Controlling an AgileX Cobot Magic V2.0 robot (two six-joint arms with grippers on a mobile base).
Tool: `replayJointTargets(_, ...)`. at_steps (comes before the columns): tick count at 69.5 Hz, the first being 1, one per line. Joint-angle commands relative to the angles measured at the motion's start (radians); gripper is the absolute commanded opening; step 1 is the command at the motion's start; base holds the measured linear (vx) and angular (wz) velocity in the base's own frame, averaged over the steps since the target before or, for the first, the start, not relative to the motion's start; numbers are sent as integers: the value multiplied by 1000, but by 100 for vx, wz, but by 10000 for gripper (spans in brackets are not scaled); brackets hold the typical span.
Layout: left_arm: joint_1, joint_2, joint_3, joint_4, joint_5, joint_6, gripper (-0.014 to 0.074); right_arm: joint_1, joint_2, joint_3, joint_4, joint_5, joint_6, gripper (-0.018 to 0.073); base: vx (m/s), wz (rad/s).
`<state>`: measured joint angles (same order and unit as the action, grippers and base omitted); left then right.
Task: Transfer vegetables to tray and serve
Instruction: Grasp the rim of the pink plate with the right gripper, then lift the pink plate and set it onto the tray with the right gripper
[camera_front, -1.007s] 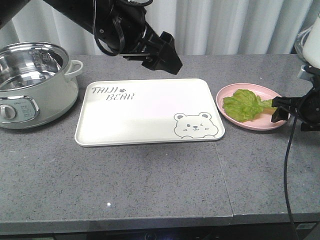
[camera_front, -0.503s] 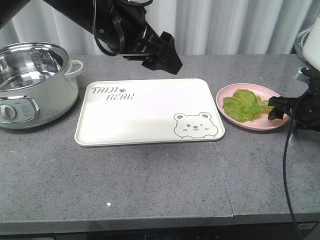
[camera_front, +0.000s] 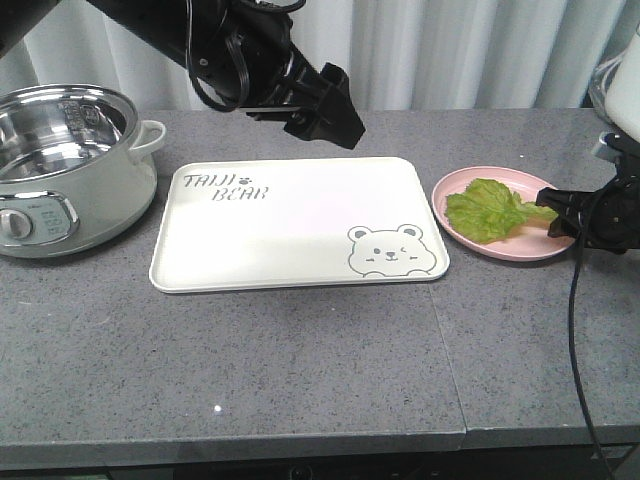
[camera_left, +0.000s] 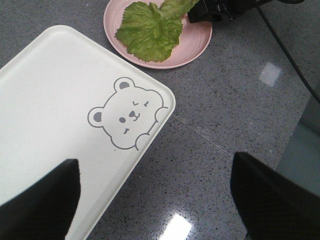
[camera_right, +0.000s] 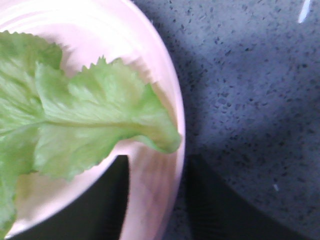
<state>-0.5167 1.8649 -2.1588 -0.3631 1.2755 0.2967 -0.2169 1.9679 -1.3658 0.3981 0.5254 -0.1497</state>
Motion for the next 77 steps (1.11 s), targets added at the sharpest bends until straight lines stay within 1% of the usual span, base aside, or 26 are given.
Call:
replayJointTargets(1, -7, -52, -20, -33, -15, -9, 578, -3, -21, -6, 15, 34, 11, 111, 0, 0)
replayJointTargets(6, -7, -52, -20, -33, -15, -9, 578, -3, -21, -6, 15, 24, 12, 7, 0, 0)
replayJointTargets(8, -7, -52, -20, -33, -15, -9, 578, -3, -21, -6, 16, 22, 16, -15, 0, 0)
replayJointTargets(16, -7, -52, -20, -33, -15, -9, 578, -3, -21, -6, 32, 12, 31, -8, 0, 0)
replayJointTargets(31, -7, -52, -20, -33, -15, -9, 578, -5, -53, -6, 75, 3, 30, -8, 0, 0)
replayJointTargets(53, -7, -52, -20, -33, -15, -9, 578, -5, -202, -6, 92, -4, 30, -8, 0, 0)
replayJointTargets(67, -7, -52, -20, -33, -15, -9, 578, -2, -296, -6, 161, 23, 6, -5, 0, 0)
replayJointTargets(71, -7, -52, -20, -33, -15, -9, 578, -2, -307, -6, 208, 42, -19, -5, 0, 0)
replayJointTargets(77, -7, -52, -20, -33, -15, -9, 578, -1, -304, -6, 308, 84, -92, -3, 0, 0)
